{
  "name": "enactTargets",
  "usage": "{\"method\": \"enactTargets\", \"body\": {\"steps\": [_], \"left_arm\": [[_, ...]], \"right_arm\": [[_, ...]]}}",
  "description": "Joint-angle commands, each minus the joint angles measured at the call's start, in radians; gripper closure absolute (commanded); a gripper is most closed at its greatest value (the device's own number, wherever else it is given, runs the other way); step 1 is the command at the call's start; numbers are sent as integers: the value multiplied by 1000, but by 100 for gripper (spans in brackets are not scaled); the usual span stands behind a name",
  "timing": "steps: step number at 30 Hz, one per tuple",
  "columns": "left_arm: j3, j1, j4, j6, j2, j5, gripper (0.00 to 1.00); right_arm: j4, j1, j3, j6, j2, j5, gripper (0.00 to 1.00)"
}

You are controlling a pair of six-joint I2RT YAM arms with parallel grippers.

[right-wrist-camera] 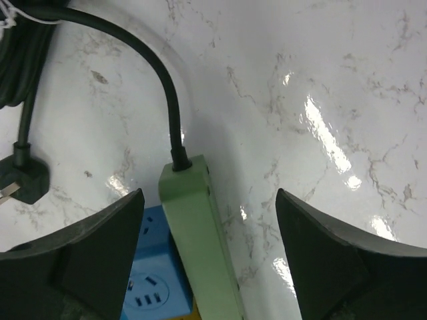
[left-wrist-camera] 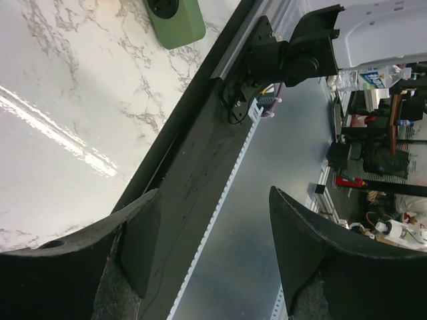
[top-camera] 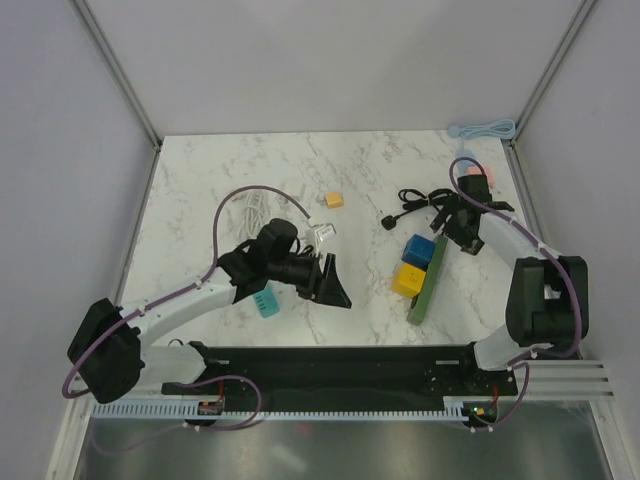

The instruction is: Pull the plug off the socket

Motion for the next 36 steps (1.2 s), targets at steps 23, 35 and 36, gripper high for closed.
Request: {"method": "enactTargets", "body": {"steps": [23,35,36], "left_arm": [[189,-71,101,-42,241,-42,15],[429,-77,-45,66,488,-128,8],[437,-87,-46,66,496,-140,8]], "right_arm": [[261,-66,-162,-20,86,-284,70],[609,-135,-383,18,-10,-600,100],[659,-137,-395,20,-17,-614,100]]}}
